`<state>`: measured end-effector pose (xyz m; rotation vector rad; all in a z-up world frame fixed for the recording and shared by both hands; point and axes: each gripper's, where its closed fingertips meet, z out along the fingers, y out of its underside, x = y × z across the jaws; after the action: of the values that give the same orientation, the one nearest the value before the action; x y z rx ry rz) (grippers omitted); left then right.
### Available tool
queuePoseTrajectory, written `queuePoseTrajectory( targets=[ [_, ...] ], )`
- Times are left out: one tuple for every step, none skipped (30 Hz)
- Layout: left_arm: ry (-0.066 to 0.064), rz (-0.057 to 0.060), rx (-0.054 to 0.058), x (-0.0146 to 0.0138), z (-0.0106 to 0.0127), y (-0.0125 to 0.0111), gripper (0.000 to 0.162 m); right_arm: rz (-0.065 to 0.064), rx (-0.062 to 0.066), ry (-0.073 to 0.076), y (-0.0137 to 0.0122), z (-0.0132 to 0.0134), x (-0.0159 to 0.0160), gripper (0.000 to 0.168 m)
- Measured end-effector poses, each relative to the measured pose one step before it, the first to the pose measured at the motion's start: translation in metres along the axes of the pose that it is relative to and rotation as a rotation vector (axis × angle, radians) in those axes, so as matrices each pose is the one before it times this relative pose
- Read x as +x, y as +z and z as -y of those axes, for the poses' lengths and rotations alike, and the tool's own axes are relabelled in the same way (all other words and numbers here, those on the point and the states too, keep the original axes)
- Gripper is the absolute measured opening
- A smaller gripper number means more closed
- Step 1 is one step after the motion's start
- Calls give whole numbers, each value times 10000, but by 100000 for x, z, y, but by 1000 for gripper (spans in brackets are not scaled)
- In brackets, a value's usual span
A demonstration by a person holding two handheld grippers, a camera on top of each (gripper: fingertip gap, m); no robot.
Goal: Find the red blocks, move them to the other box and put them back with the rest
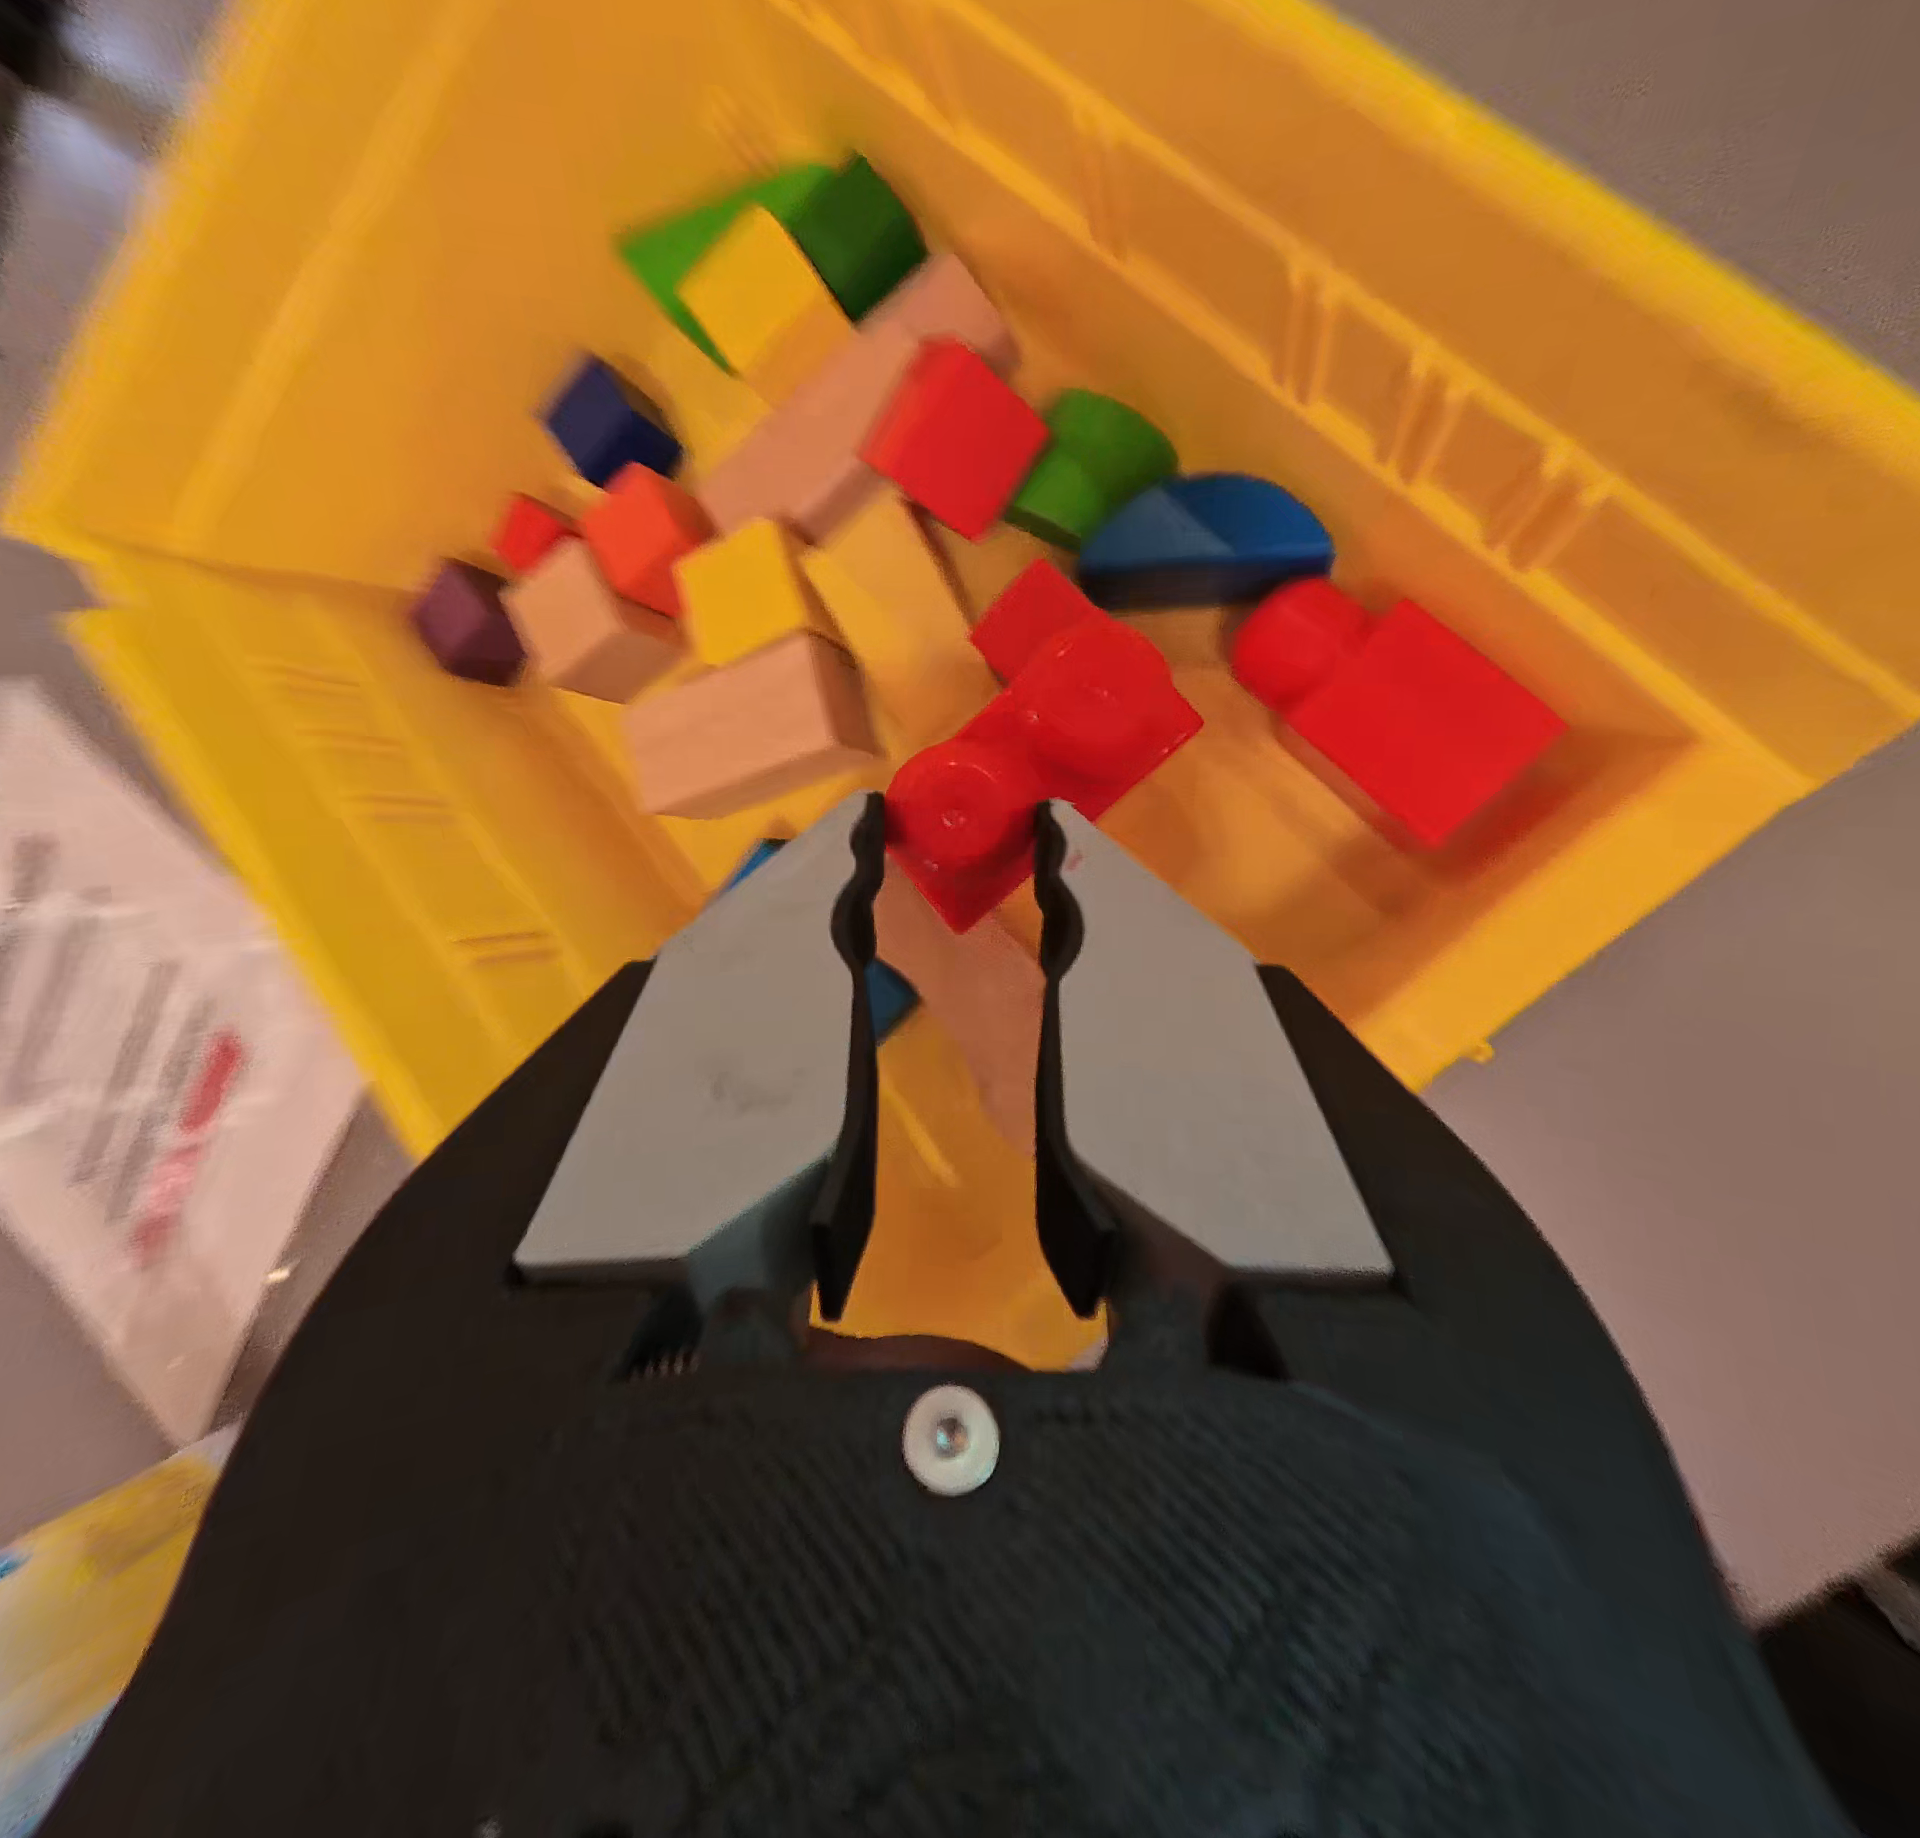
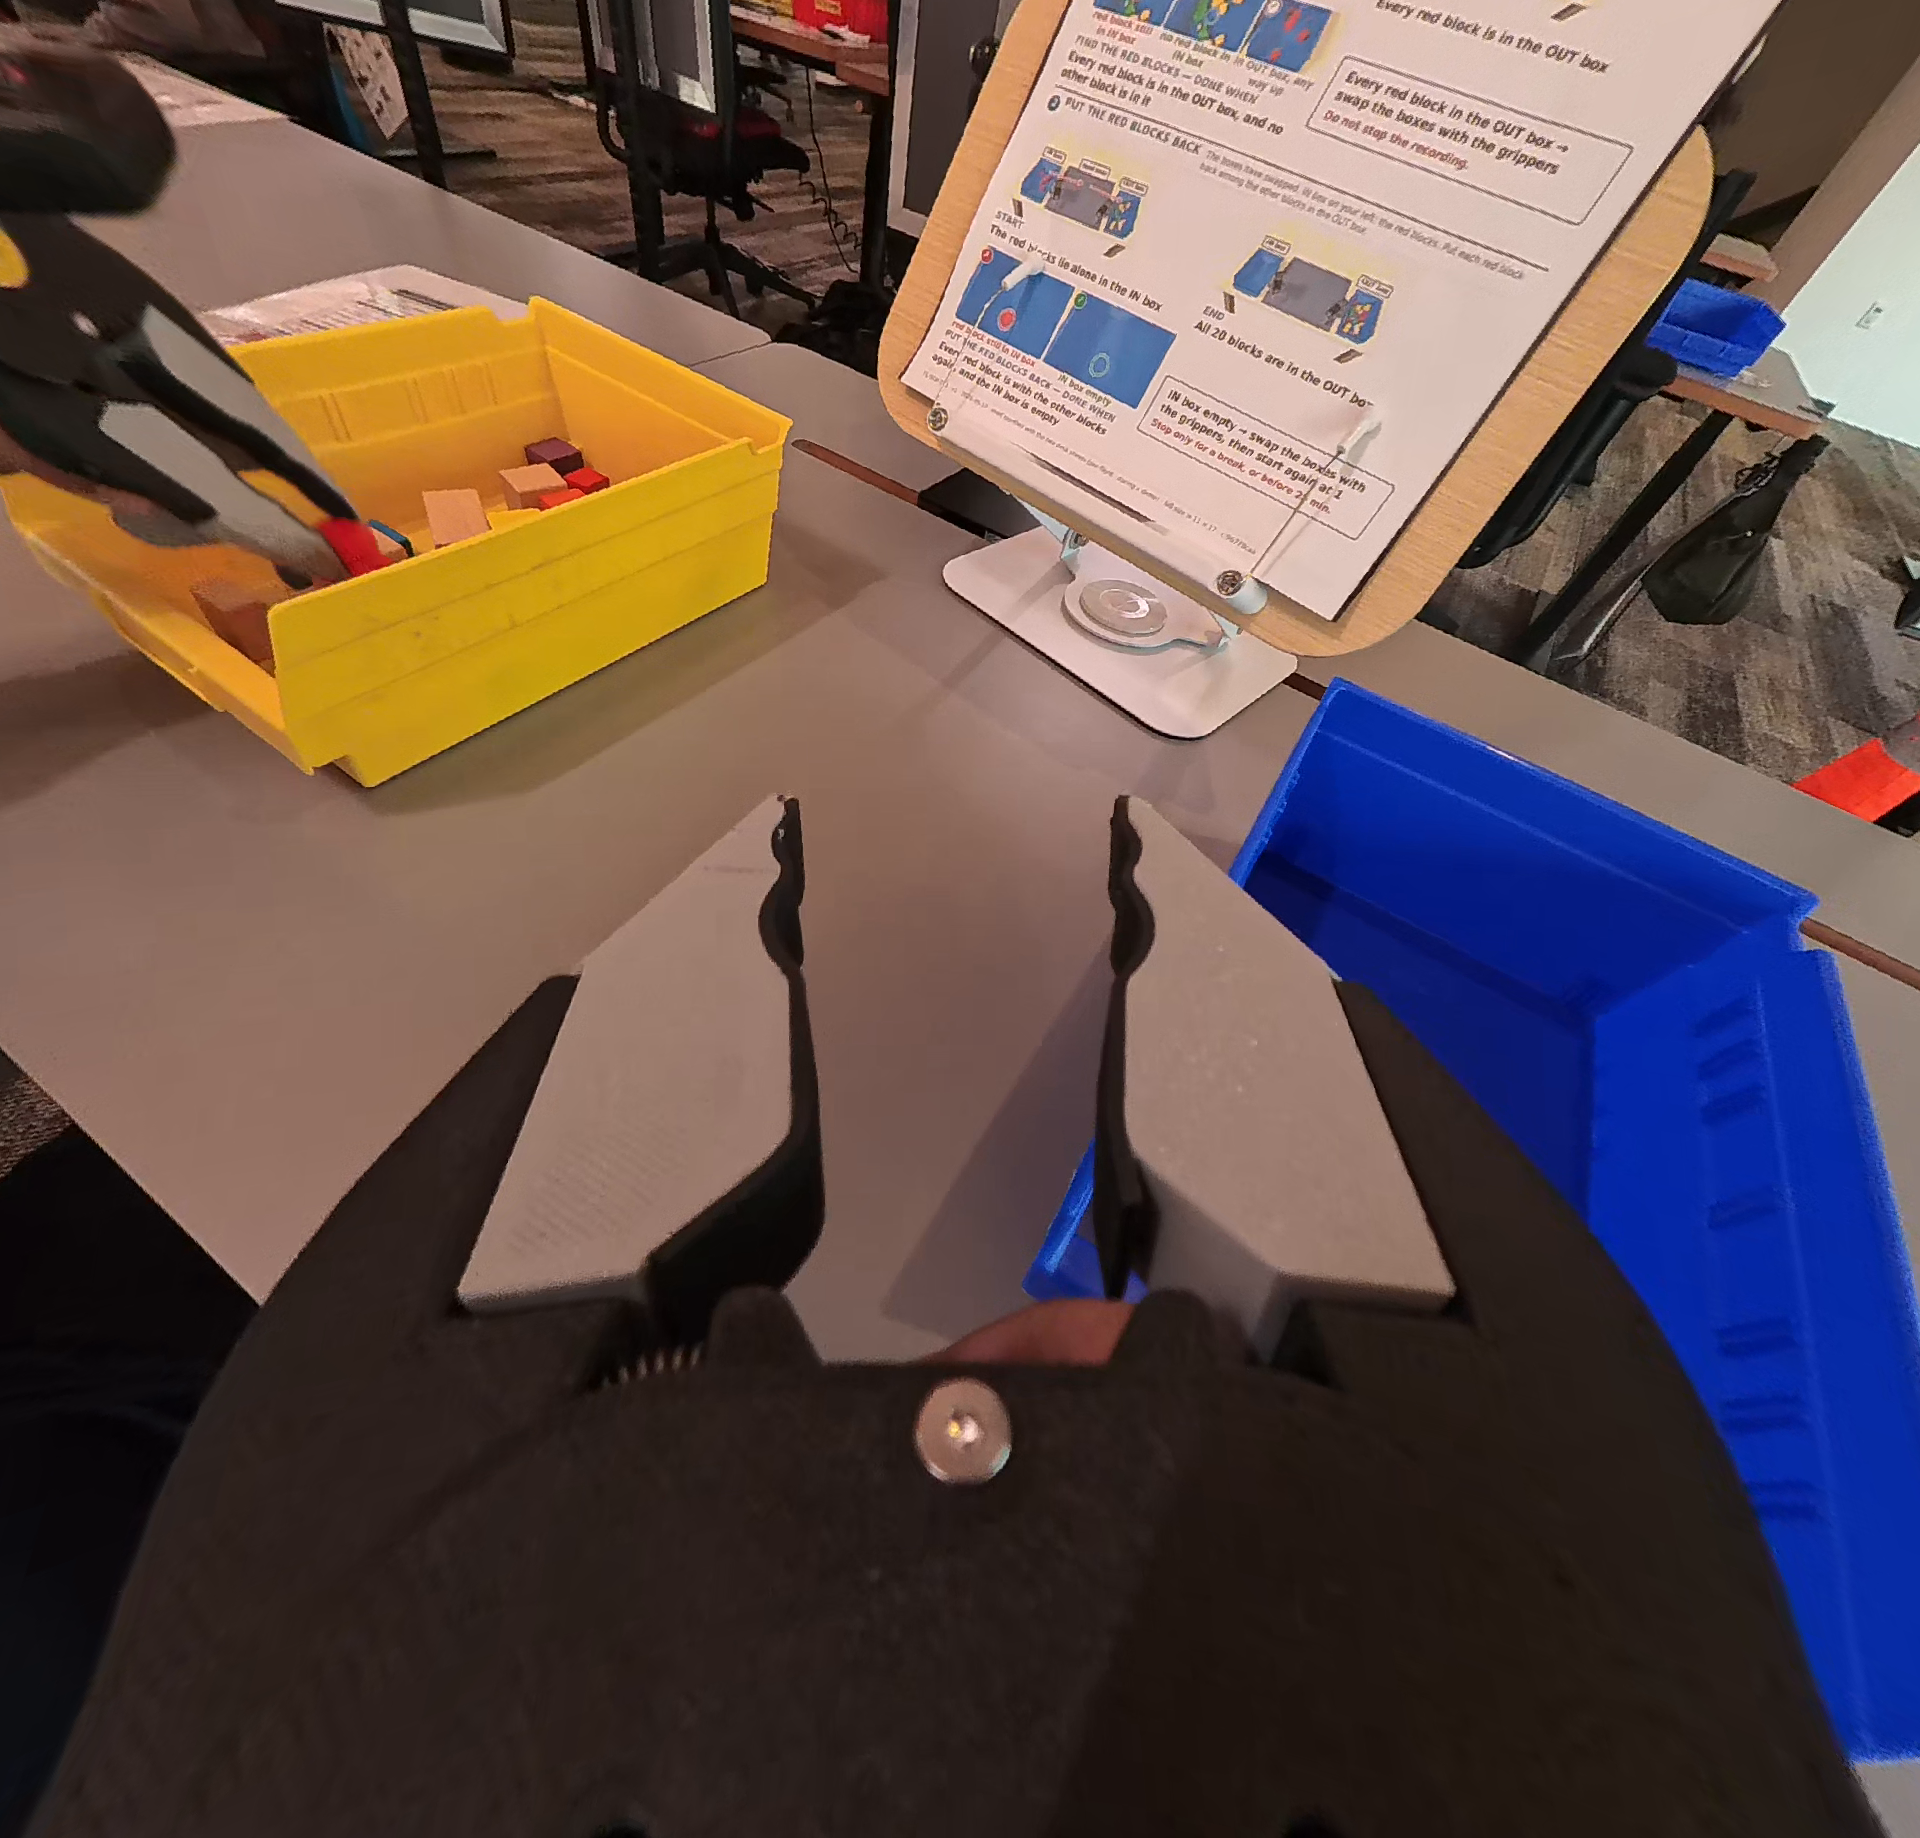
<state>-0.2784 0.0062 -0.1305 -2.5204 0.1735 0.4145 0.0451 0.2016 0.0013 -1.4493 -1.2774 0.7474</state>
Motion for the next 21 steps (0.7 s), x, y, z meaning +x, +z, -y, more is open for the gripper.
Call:
queuePoseTrajectory(
  targets=[
    [20,853,612,-899,988,-1216,26,11,-15,-17,24,-19,-76,57],
    [126,882,781,-791,1315,-1343,26,42,2,-6,23,11,-123,57],
    [183,859,868,-612,1519,-1397,26,89,22,14,47,43,-205,57],
    [167,878,812,-530,1576,-1376,26,143,34,39,64,72,-289,57],
    [266,911,858,-419,1788,-1393,26,209,37,69,96,68,-421,57],
    [412,792,1016,-79,2144,-1472,27,308,44,100,97,92,-609,57],
    [318,343,871,655,2087,-1330,27,386,59,144,109,128,-767,58],
    [-42,-186,434,1378,1645,-983,27,419,93,177,90,198,-877,59],
    [-417,-747,109,2147,1223,-701,27,508,137,110,84,286,-1109,61],
    [-684,-1011,173,2473,1237,-543,26,600,145,-42,90,306,-1392,63],
    [-739,-699,584,1910,1625,-454,26,570,107,-196,143,259,-1490,65],
    [-688,-546,580,1485,1470,-311,26,460,36,-337,180,149,-1418,65],
    [-637,-558,318,1318,1014,-94,27,378,-47,-430,228,15,-1313,66],
    [-487,-627,295,1306,990,82,26,357,-103,-423,223,-74,-1206,66],
    [-338,-731,104,1398,647,221,26,305,-97,-335,191,-53,-994,66],
    [-297,-488,114,966,564,212,26,137,6,-256,85,133,-594,69],
    [-334,-444,316,843,737,116,26,-122,163,-267,-38,363,-86,72],
    [-377,-746,271,1250,565,108,26,-307,229,-345,-150,455,239,72],
    [-329,-634,220,1055,411,205,26,-280,185,-435,-201,359,206,72],
    [-145,-274,93,503,142,264,26,-152,130,-482,-196,260,-21,73],
    [-38,-71,-53,170,-197,233,27,-10,72,-510,-174,153,-276,72]
  ],
)
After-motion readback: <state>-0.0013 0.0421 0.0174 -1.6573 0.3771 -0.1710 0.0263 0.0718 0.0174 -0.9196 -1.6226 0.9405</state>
